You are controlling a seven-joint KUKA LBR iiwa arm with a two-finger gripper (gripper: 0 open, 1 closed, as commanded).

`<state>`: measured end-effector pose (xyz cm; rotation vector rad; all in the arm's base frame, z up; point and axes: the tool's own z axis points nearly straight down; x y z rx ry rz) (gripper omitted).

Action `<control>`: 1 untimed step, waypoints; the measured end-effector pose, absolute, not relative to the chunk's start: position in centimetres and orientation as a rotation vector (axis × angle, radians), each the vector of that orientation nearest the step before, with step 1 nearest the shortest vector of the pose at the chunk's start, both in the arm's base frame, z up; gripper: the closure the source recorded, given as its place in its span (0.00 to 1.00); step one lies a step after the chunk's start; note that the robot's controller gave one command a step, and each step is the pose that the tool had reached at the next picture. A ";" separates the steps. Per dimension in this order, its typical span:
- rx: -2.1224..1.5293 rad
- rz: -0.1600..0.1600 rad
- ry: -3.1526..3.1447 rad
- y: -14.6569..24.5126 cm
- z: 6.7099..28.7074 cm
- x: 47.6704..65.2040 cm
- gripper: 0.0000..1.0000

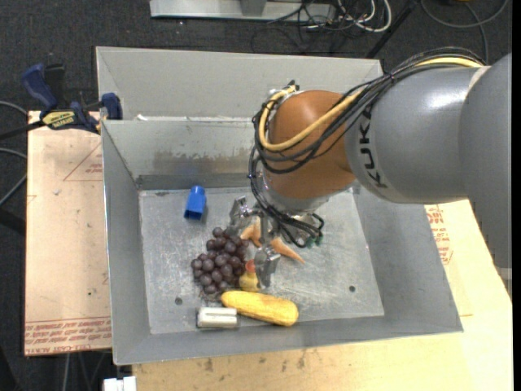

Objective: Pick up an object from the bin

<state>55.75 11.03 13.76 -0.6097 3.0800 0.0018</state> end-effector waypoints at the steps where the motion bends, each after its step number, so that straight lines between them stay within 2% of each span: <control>1: -0.783 0.001 3.032 11.8 8.6 56.1 0.00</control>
Offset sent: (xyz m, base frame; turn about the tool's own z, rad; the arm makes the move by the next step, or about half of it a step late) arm -0.0155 0.0090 -0.0676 -0.0206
